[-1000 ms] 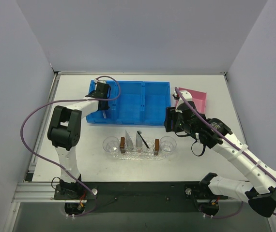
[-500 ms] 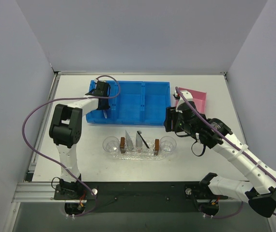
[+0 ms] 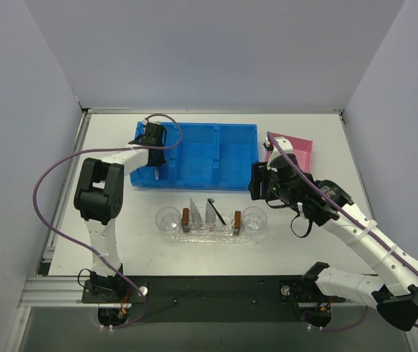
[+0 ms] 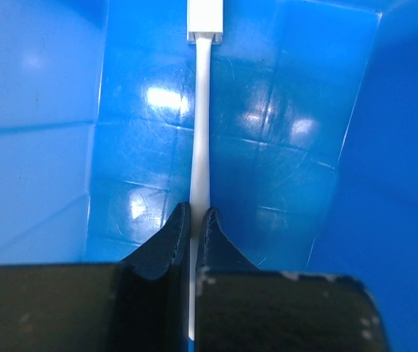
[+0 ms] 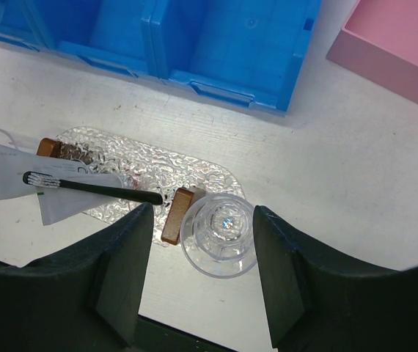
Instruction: Prepare toiletry sets of a toothbrush and toothpaste on the tray
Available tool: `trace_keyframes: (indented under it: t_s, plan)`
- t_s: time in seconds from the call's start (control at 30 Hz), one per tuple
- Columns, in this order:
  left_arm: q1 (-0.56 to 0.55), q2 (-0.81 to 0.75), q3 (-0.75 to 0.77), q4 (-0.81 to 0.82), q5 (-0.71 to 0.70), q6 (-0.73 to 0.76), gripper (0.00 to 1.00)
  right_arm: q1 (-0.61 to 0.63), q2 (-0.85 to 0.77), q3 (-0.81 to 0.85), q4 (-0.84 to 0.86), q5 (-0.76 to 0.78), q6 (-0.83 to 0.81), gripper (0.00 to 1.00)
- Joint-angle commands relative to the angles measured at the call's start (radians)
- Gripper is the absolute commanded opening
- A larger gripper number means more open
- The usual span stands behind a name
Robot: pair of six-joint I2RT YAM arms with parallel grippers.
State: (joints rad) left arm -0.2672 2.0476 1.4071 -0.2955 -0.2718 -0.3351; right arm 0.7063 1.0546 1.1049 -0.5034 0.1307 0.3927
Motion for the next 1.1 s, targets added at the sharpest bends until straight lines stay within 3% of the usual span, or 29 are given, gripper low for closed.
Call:
trace_keyframes:
  t_s: [0.0, 0.5, 0.77, 0.83, 1.07]
  plan:
    - [-0.001, -0.064, -0.008, 0.027, -0.020, 0.031, 0.00, -0.005, -0.027, 0.006, 0.022, 0.014, 0.009, 0.52]
    - [-0.072, -0.363, -0.181, 0.193, -0.096, 0.139, 0.00, -0.005, -0.038, 0.027, 0.020, -0.002, -0.005, 0.52]
    - [-0.200, -0.685, -0.304, 0.282, -0.173, 0.298, 0.00, -0.010, -0.036, 0.095, 0.005, -0.060, -0.046, 0.57]
    - [-0.236, -0.781, -0.330, 0.325, -0.144, 0.330, 0.00, -0.011, -0.025, 0.137, -0.015, -0.092, -0.064, 0.59]
    - [-0.357, -1.015, -0.468, 0.391, 0.217, 0.413, 0.00, -0.025, 0.015, 0.276, -0.047, -0.247, -0.101, 0.64]
